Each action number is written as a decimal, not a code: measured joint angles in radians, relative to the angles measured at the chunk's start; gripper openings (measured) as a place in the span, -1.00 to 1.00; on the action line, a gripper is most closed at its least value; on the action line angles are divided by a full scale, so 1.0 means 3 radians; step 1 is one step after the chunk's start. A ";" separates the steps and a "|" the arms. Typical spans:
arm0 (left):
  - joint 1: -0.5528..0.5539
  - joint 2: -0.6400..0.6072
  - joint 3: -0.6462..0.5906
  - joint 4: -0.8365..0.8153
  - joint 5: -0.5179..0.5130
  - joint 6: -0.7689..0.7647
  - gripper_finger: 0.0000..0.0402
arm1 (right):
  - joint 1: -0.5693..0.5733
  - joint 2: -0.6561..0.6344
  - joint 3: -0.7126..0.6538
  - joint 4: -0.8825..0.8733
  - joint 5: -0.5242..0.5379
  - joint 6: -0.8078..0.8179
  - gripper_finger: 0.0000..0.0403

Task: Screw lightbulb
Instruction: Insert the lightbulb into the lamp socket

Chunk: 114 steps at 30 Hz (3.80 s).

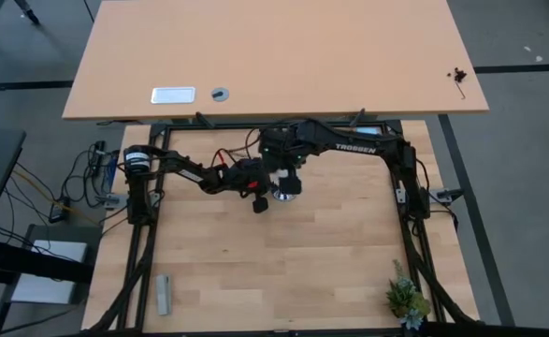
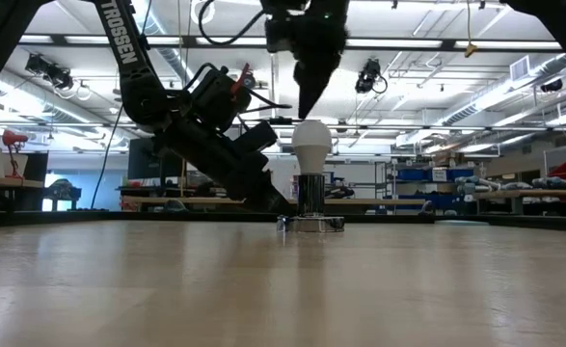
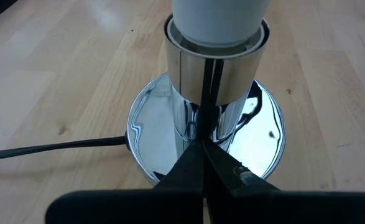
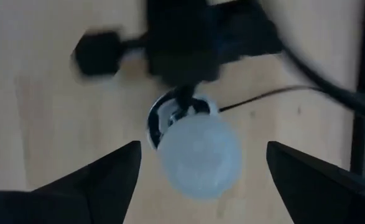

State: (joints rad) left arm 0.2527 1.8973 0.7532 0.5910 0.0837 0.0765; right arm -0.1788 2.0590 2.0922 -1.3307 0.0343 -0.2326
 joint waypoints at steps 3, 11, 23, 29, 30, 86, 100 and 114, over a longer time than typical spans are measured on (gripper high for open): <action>0.0000 0.0000 0.0000 -0.0012 -0.0001 0.0001 -1.00 | 0.0005 0.0003 -0.0014 -0.0071 -0.0070 -0.0388 0.71; 0.0001 0.0000 0.0001 -0.0020 0.0000 0.0003 -1.00 | -0.0029 0.0009 -0.0284 0.0053 -0.0086 -0.0437 0.51; 0.0001 0.0000 0.0001 -0.0023 0.0000 0.0004 -1.00 | -0.0053 0.0005 -0.0336 0.0186 -0.0072 0.0952 0.20; 0.0001 0.0000 0.0001 -0.0023 0.0000 0.0003 -1.00 | -0.0105 0.0000 -0.0336 0.0113 -0.0030 0.2113 0.25; 0.0001 0.0000 0.0001 -0.0024 -0.0001 0.0003 -1.00 | -0.0110 0.0000 -0.0336 0.0114 -0.0049 0.2093 0.27; 0.0001 -0.0001 0.0000 -0.0027 -0.0001 -0.0002 -1.00 | 0.0078 -0.0015 -0.0259 -0.0015 0.0095 0.1224 0.54; 0.0001 -0.0001 -0.0001 -0.0030 0.0001 -0.0006 -1.00 | 0.0117 0.0009 -0.0055 0.0017 0.0132 -0.0618 0.59; 0.0001 -0.0001 -0.0001 -0.0030 0.0000 -0.0006 -1.00 | 0.0055 -0.0004 -0.0343 0.0152 0.0161 -0.0599 0.33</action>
State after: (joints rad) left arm 0.2531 1.8969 0.7528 0.5819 0.0837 0.0746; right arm -0.1623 2.0579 1.9892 -1.2850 0.0826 -0.4125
